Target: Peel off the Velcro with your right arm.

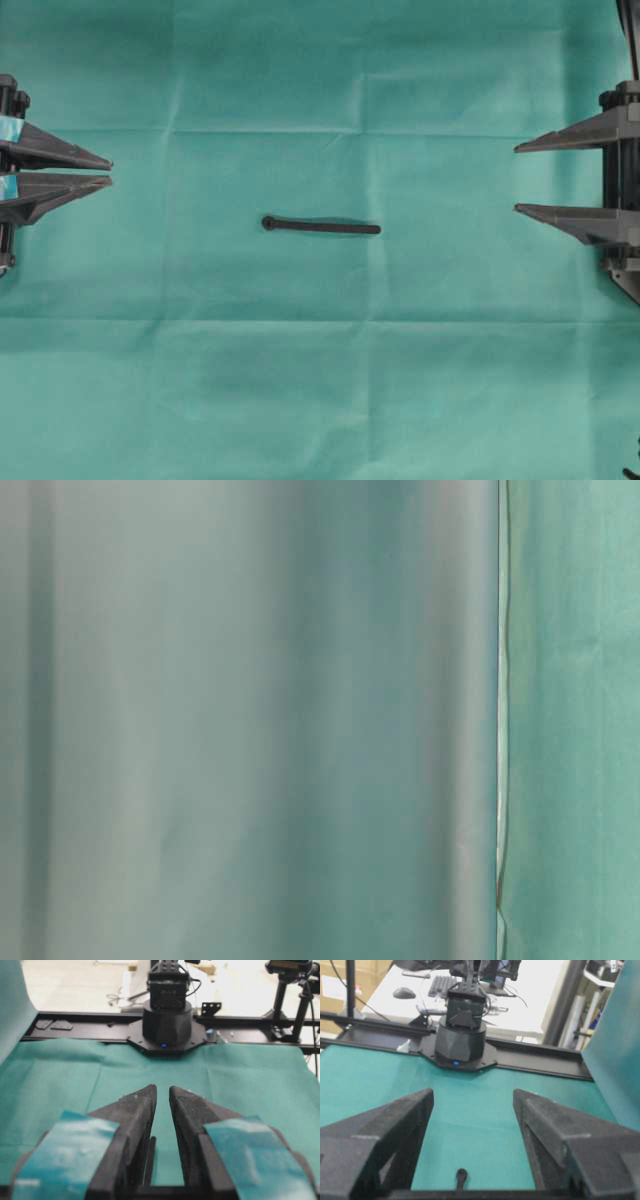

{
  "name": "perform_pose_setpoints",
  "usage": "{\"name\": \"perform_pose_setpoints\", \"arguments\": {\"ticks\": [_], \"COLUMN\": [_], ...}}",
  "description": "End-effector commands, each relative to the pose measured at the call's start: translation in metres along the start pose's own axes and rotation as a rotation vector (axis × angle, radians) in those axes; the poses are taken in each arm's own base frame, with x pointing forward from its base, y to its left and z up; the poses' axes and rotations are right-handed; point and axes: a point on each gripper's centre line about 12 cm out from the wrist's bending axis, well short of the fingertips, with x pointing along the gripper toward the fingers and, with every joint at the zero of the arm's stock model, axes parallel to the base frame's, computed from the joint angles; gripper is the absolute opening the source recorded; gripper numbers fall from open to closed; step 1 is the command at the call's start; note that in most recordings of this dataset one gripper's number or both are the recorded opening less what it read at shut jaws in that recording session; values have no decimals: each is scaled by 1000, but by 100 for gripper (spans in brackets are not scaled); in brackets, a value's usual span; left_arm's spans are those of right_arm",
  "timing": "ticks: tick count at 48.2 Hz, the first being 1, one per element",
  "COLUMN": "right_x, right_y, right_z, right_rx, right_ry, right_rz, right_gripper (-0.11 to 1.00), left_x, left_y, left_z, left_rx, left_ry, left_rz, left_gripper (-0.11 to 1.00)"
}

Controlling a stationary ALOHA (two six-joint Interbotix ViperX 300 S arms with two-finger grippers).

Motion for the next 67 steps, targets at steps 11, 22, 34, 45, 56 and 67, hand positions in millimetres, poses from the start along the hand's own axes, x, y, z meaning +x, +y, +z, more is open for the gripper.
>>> {"name": "perform_pose_setpoints", "arguments": {"ticks": [11, 22, 34, 45, 56, 67], "right_x": [-4, -10, -13, -12, -11, -11], "right_y": [-1, -1, -1, -1, -1, -1], "right_z": [-15, -21, -22, -22, -23, -22], "right_rx": [24, 78, 92, 90, 89, 90], "right_ry": [17, -11, -14, -19, -20, -22], "right_rz": [-7, -6, -4, -4, -3, -3], "right_gripper": [-3, 43, 82, 82, 82, 82], "left_x": [-3, -2, 0, 10, 36, 73], "left_y": [-7, -7, -7, -6, -3, 3], "left_z": [-4, -10, -12, -16, -22, -29], "left_rx": [-21, -17, -14, -13, -6, -3], "left_ry": [-73, -59, -50, -41, -14, 31], "left_rz": [-35, -35, -32, -26, -10, 15], "left_gripper": [0, 1, 56, 61, 61, 61]}}
